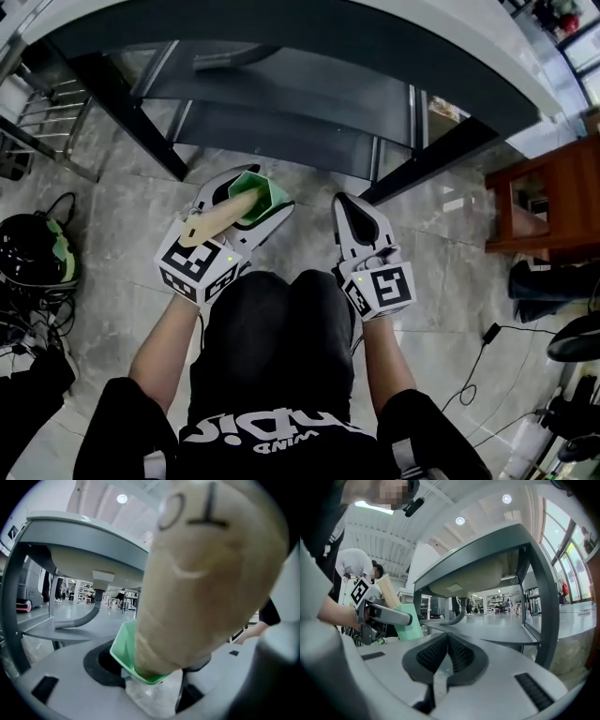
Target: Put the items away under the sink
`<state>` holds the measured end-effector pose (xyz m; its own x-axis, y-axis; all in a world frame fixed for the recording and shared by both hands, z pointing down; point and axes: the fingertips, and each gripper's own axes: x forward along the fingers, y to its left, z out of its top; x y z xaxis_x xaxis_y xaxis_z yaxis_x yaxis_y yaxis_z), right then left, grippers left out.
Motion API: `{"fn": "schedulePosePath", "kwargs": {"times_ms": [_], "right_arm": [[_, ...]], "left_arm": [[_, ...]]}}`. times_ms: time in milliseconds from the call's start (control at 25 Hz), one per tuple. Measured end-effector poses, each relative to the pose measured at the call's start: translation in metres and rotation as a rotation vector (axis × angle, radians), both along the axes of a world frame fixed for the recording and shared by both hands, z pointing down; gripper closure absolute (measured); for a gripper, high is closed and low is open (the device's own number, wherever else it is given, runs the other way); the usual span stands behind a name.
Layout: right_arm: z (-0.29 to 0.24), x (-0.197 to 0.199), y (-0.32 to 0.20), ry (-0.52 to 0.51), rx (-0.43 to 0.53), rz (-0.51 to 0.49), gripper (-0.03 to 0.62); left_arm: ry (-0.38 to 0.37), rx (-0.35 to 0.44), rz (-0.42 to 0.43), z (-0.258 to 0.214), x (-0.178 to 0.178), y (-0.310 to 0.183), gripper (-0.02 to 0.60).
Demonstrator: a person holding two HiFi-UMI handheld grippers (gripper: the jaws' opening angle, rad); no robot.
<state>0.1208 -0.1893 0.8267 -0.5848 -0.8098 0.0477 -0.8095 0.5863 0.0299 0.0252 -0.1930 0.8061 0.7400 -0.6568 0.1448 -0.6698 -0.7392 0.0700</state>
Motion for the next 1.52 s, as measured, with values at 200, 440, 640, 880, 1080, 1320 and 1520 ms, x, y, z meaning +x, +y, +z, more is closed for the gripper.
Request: {"fn": "schedulePosePath", "kwargs": {"times_ms": [200, 440, 640, 880, 1080, 1320, 1520], "right_arm": [[0.014, -0.003, 0.008, 0.029, -0.007, -0.019, 0.574], [0.001, 0.003, 0.01, 0.021, 0.02, -0.024, 0.574], [-0.004, 0.014, 0.016, 0.012, 0.029, -0.012, 0.574], [-0.004, 0.015, 0.022, 0.009, 0.031, -0.012, 0.574], [-0.007, 0.014, 0.019, 0.005, 0.04, -0.01, 0.574], [-0.018, 0.015, 0.013, 0.006, 0.059, -0.004, 0.574], [-0.023, 0.016, 0.006, 0.017, 0.067, 0.01, 0.574]], "left_arm": [[-0.027, -0.006, 0.028, 0.014, 0.009, 0.008, 0.255], [-0.012, 0.0, 0.042, 0.011, 0.027, 0.004, 0.255], [-0.001, 0.019, 0.036, 0.005, 0.035, -0.01, 0.255], [0.003, 0.037, 0.005, 0.003, 0.038, -0.037, 0.255], [-0.029, 0.047, -0.01, 0.009, 0.043, -0.068, 0.255], [-0.07, 0.034, -0.061, 0.006, 0.04, -0.118, 0.255], [-0.091, 0.024, -0.06, 0.006, 0.045, -0.15, 0.255]]}}
